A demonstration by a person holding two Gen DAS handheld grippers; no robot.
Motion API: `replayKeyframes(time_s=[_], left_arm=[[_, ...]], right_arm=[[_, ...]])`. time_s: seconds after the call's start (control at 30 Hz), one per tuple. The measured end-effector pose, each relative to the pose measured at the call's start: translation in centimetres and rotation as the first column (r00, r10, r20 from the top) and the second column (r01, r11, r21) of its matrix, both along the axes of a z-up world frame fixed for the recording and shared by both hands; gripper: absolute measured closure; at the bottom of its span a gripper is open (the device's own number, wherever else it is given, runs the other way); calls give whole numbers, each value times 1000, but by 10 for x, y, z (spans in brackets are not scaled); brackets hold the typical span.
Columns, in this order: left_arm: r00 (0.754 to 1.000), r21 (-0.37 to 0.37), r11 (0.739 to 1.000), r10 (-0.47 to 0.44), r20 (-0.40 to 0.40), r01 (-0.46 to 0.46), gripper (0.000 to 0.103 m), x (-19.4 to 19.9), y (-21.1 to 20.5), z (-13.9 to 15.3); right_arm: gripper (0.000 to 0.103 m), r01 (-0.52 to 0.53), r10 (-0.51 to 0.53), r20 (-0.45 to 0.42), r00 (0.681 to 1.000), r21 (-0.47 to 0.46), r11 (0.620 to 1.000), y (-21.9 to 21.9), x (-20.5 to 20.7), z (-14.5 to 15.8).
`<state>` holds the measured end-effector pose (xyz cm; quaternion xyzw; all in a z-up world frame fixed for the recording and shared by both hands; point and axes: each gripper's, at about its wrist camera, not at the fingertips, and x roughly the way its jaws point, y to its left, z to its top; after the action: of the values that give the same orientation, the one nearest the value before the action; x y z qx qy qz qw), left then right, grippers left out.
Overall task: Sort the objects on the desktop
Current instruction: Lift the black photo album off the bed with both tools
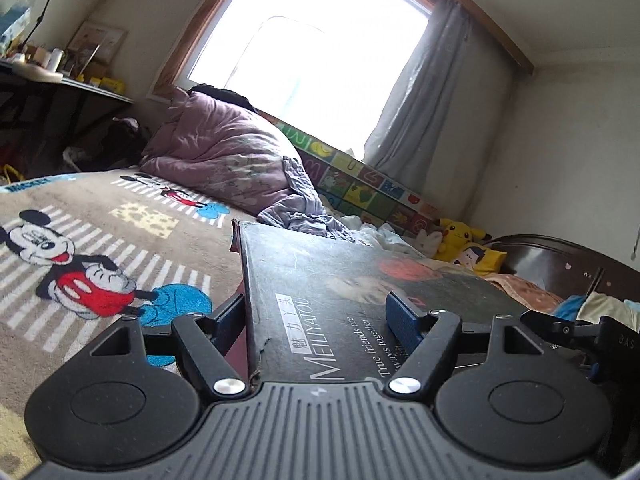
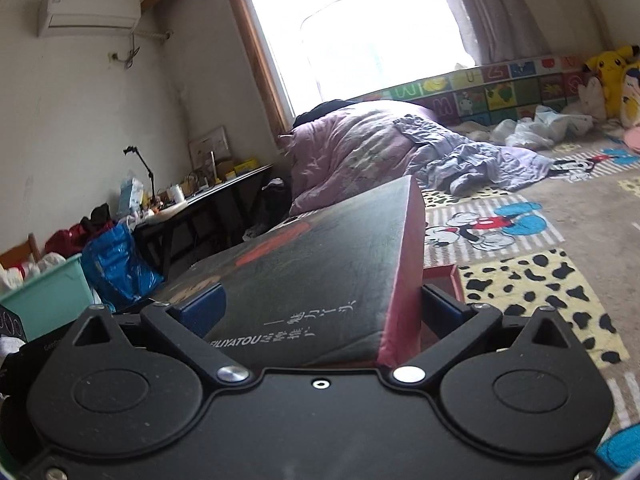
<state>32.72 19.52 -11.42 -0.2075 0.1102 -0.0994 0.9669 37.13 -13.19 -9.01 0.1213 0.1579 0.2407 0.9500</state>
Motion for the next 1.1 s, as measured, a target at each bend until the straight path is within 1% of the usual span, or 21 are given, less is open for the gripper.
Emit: replayKeyframes(time_s=[0.2, 0.47, 0.57, 0.7, 0.9, 1.0, 1.07, 1.1], left_arm=[[1000, -22, 1000, 11, -20, -11, 28, 10, 4, -12], [996, -34, 999, 16, -92, -19, 28, 16, 7, -24], [994, -18, 1000, 18, -109, -20, 28, 20, -1, -27], [993, 3, 999, 36, -109, -36, 27, 24, -14, -27], [991, 41, 997, 71, -113, -67, 22, 25, -28, -27], [990, 60, 995, 89, -114, -82, 21, 26, -35, -27], [988, 73, 993, 100, -114, -92, 21, 26, -40, -27], [988, 78, 992, 105, -115, -97, 21, 26, -41, -27]], right_arm=[[0, -7, 7, 0, 1000, -33, 999, 7, 11, -5], [0, -22, 22, -4, 1000, -69, 997, 18, 12, -12], [0, -1, -1, -22, 1000, -76, 997, 16, 17, -17], [0, 39, -43, -52, 998, -73, 997, 8, 28, -22], [0, 80, -86, -69, 994, -92, 993, 4, 36, -26], [0, 117, -123, -52, 991, -119, 986, 4, 34, -26], [0, 144, -147, -8, 989, -165, 976, 7, 30, -25], [0, 147, -150, -6, 989, -169, 975, 6, 30, -25]])
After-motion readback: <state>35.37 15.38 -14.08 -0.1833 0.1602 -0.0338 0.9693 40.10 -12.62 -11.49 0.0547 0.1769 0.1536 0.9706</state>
